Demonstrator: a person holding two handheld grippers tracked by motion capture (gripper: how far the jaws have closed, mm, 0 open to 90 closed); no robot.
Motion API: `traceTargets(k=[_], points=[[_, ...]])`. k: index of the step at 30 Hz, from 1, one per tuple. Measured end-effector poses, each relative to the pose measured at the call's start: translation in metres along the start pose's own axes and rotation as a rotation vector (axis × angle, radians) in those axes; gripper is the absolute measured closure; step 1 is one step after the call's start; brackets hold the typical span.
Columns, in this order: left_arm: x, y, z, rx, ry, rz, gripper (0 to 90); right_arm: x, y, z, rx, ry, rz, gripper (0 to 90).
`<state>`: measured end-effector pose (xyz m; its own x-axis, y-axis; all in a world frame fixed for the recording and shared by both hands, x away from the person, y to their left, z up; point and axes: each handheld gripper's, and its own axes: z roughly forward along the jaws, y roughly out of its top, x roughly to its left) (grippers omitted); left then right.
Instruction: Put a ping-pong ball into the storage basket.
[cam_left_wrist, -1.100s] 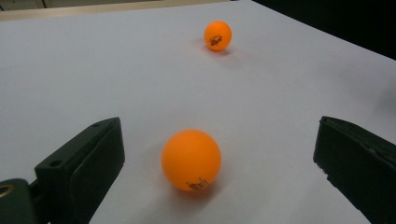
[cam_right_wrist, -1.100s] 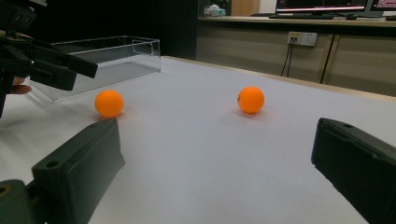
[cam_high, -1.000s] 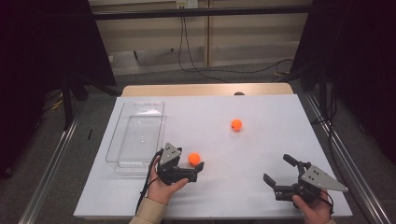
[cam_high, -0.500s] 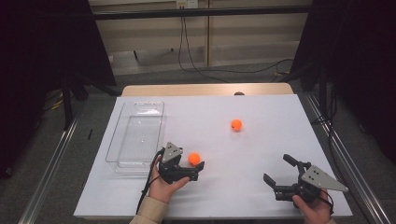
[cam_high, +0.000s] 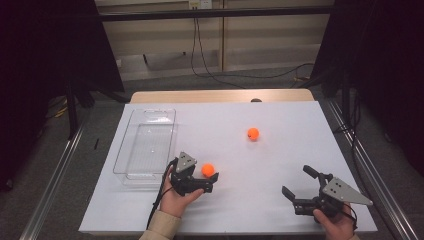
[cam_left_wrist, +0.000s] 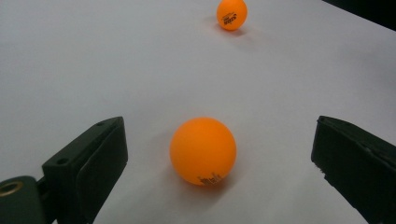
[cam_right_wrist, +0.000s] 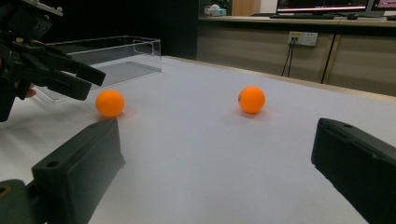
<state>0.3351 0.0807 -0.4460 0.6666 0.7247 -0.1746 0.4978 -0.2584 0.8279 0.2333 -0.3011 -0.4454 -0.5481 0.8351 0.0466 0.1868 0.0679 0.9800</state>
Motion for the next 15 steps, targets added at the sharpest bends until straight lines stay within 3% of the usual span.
traceTargets(k=[15], points=[[0.0011, 0.0029, 0.0046, 0.023, 0.032, -0.002, 3.5, 0.0001, 0.0000, 0.0000, 0.001, 0.004, 0.000, 1.3]])
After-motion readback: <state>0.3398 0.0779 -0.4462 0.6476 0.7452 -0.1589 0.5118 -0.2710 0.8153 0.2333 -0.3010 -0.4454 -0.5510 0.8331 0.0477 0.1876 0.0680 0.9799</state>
